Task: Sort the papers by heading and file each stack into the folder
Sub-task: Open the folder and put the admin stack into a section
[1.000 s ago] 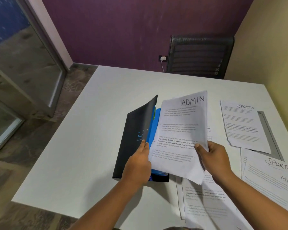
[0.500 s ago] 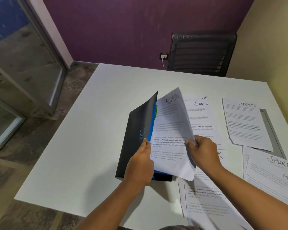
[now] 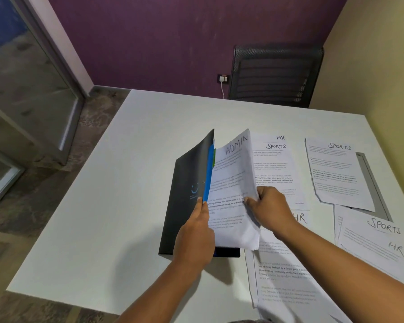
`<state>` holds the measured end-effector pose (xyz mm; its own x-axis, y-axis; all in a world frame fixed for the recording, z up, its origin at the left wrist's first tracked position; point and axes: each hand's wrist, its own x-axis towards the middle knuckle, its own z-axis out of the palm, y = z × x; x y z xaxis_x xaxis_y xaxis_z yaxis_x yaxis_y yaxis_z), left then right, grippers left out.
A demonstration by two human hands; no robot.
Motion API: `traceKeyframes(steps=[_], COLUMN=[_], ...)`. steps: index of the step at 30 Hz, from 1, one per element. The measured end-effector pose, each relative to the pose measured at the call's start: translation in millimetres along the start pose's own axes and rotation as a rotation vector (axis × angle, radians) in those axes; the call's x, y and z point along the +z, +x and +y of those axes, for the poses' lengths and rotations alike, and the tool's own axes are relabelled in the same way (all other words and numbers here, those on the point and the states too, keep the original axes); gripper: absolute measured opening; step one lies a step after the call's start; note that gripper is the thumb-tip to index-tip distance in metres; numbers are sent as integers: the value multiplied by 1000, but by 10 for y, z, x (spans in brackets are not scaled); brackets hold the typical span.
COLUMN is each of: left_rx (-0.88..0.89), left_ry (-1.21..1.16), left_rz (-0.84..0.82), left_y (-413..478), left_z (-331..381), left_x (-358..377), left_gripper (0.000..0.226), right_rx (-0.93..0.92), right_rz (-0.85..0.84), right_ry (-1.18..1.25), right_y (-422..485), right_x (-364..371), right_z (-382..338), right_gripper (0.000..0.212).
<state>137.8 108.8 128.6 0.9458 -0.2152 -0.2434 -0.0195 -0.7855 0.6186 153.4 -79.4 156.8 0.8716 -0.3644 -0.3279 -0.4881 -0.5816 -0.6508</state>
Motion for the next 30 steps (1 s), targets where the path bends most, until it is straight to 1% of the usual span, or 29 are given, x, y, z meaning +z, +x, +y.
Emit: traceKeyframes(steps=[3, 6, 9, 11, 13, 15, 18, 21, 22, 26, 28, 30], left_rx=[-22, -20, -1, 22, 43, 41, -25, -47, -50, -67, -74, -78], left_ry=[-22, -2, 30, 20, 6, -10, -101, -128, -129, -118, -104, -41], left_rz=[-14, -18, -10, -17, -29, -33, -35, -58, -67, -106, -120, -109], left_y=[8, 24, 44, 41, 30, 27, 37, 49, 54, 72, 80, 101], left_z=[44, 101, 172, 218, 235, 220, 192, 198, 200, 265, 293, 283], left_x=[8, 20, 14, 25, 66, 115, 151, 181, 202, 278, 323, 385], left_gripper=[69, 70, 68, 68, 68, 68, 63, 66, 67, 74, 76, 80], right_rx=[-2, 6, 8, 3, 0, 8, 18, 0, -13, -24, -35, -22], right_rz=[-33, -47, -44, -74, -94, -107, -107, -74, -57, -2, -6, -28], right_ry=[-13, -93, -228, -335, -375, -355, -345, -305, -285, -127, -44, -1], right_y=[113, 205, 279, 330, 400, 464, 497, 455, 432, 276, 161, 30], right_x=[189, 381, 514, 583, 642, 679, 676, 621, 598, 449, 342, 218], right_z=[-70, -108, -159, -200, -200, -176, -136, -79, -40, 159, 294, 480], right_gripper=[22, 26, 20, 14, 13, 16, 16, 33, 35, 28, 20, 10])
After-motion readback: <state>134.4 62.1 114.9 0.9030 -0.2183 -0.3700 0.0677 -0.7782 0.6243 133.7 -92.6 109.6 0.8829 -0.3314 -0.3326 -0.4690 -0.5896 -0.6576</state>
